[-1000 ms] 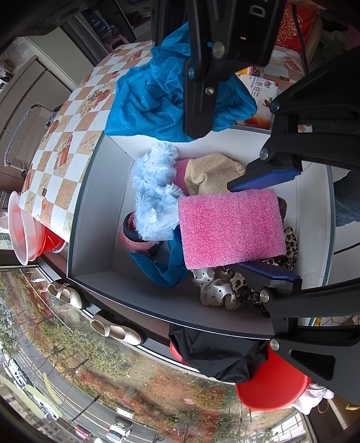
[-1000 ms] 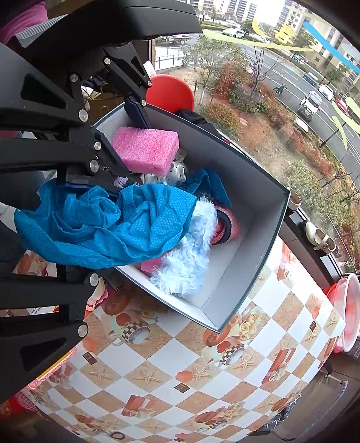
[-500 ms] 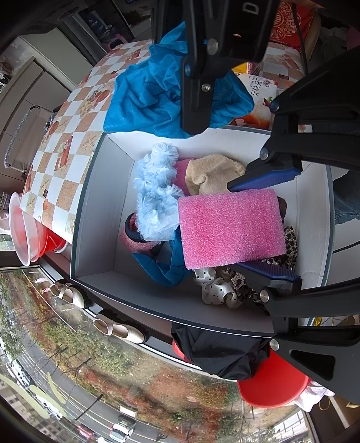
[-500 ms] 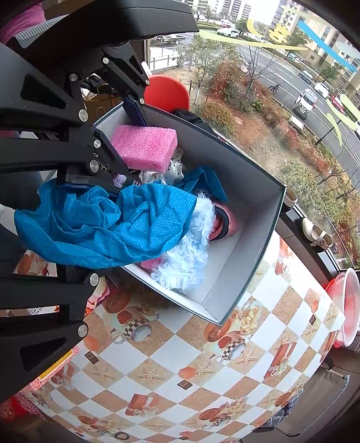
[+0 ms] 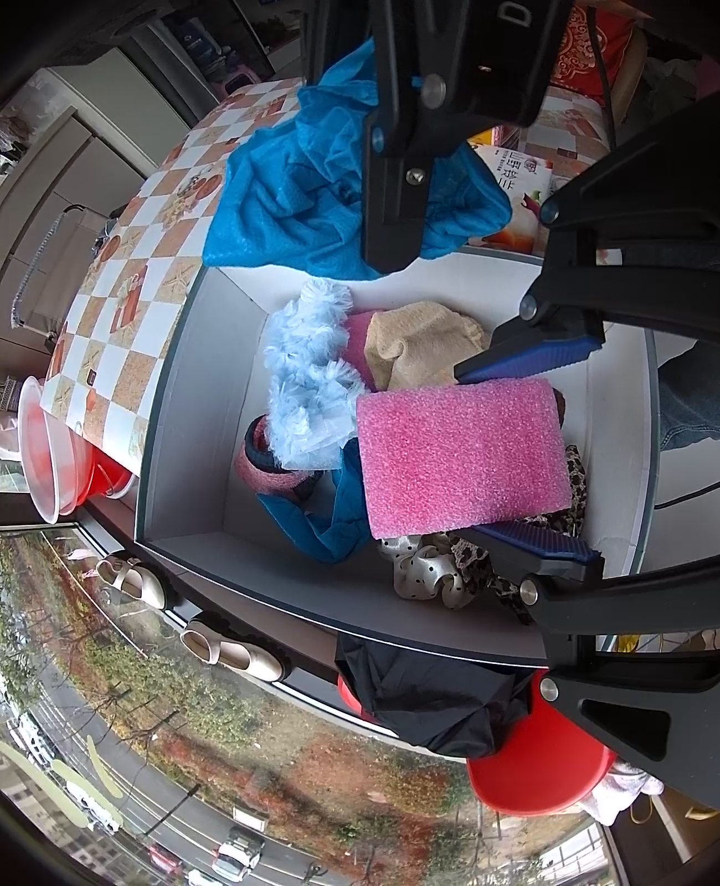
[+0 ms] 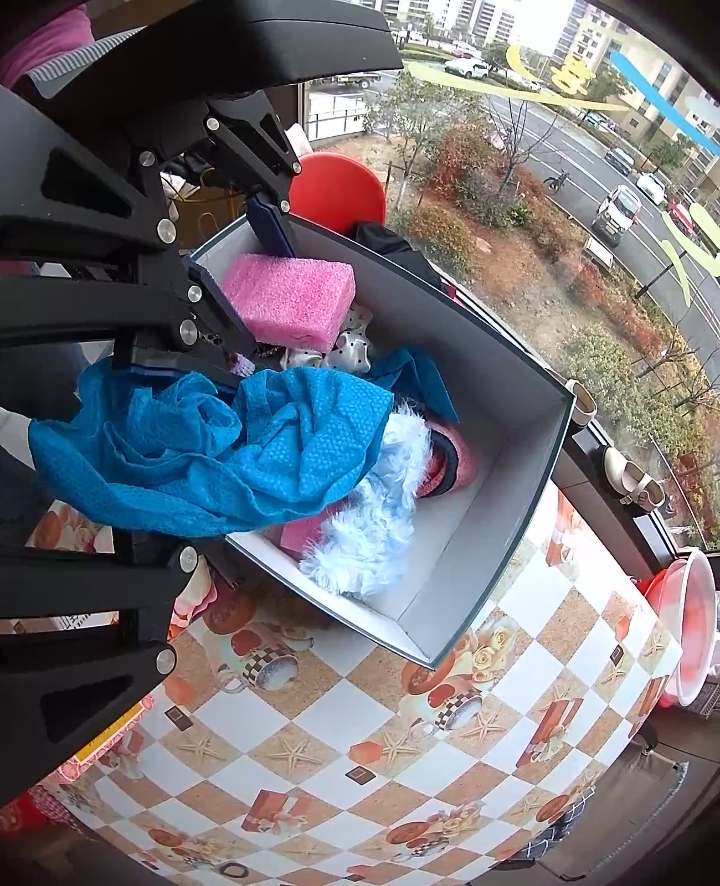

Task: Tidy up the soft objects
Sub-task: 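Open the left tool releasing the sponge while the right tool releases the blue cloth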

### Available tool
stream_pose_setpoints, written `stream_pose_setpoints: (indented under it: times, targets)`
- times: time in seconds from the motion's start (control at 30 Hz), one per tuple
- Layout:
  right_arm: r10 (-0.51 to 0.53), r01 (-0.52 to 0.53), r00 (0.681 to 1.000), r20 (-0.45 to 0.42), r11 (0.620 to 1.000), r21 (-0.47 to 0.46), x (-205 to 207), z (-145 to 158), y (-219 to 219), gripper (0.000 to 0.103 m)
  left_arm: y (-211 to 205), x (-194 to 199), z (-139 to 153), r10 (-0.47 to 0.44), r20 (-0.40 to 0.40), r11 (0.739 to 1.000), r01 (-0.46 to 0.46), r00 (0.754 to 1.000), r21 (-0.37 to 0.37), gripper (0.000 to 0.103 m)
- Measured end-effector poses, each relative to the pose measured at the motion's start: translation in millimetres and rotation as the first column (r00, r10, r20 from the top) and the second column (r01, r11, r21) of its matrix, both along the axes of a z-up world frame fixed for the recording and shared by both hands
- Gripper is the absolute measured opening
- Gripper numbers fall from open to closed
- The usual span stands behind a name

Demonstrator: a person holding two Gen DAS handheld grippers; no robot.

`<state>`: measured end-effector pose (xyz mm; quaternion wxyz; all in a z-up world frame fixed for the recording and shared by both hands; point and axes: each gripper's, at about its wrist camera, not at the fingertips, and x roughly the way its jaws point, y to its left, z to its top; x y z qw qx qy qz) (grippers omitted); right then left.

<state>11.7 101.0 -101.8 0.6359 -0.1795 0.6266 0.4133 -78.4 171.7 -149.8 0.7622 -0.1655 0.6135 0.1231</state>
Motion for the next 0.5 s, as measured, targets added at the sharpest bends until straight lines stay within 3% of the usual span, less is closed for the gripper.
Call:
stream_pose_setpoints:
  times: [0.07, 0.1, 0.13, 0.2, 0.23, 0.37, 0.4, 0.5]
  targets:
    - [0.0, 0.0, 1.0, 0.001, 1.0, 0.002, -0.2, 0.3, 0.3, 0.034, 0.1, -1.5, 1.7, -0.001, 0.012, 1.0, 0.001, 1.0, -0.004, 0.053]
    - [-0.001, 0.001, 1.0, 0.001, 1.0, 0.006, -0.1, 0.9, 0.4, 0.034, 0.1, -2.2, 3.6, 0.0, 0.019, 1.0, 0.0, 1.0, 0.003, 0.058]
    - [-0.006, 0.006, 1.0, -0.004, 1.0, 0.01, 0.9, 1.5, 0.6, 0.037, 0.5, -2.6, 5.4, 0.006, 0.019, 1.0, -0.006, 1.0, 0.016, 0.071]
    - [-0.023, 0.023, 1.0, -0.012, 1.0, 0.015, 2.2, 3.6, -0.8, 0.075, 2.1, -3.6, 8.9, 0.021, 0.023, 0.999, -0.022, 1.0, 0.041, 0.081]
    - [-0.034, 0.034, 0.999, -0.005, 0.999, 0.017, 3.2, 5.4, -2.4, 0.08, 3.9, -4.8, 10.9, 0.029, 0.032, 0.999, -0.031, 0.999, 0.045, 0.081]
    - [-0.042, 0.042, 0.999, 0.008, 0.999, 0.01, 3.5, 8.4, -7.0, 0.085, 12.8, -8.6, 15.4, 0.074, 0.038, 0.997, -0.075, 0.997, 0.032, 0.081]
    - [-0.046, 0.046, 0.999, 0.014, 0.999, 0.004, 3.3, 8.5, -8.0, 0.102, 14.0, -8.3, 14.9, 0.08, 0.026, 0.996, -0.081, 0.996, 0.03, 0.081]
    - [-0.061, 0.061, 0.998, 0.026, 0.998, 0.007, 2.5, 11.1, -12.6, 0.103, 15.3, -6.8, 12.5, 0.085, -0.001, 0.996, -0.085, 0.996, 0.014, 0.081]
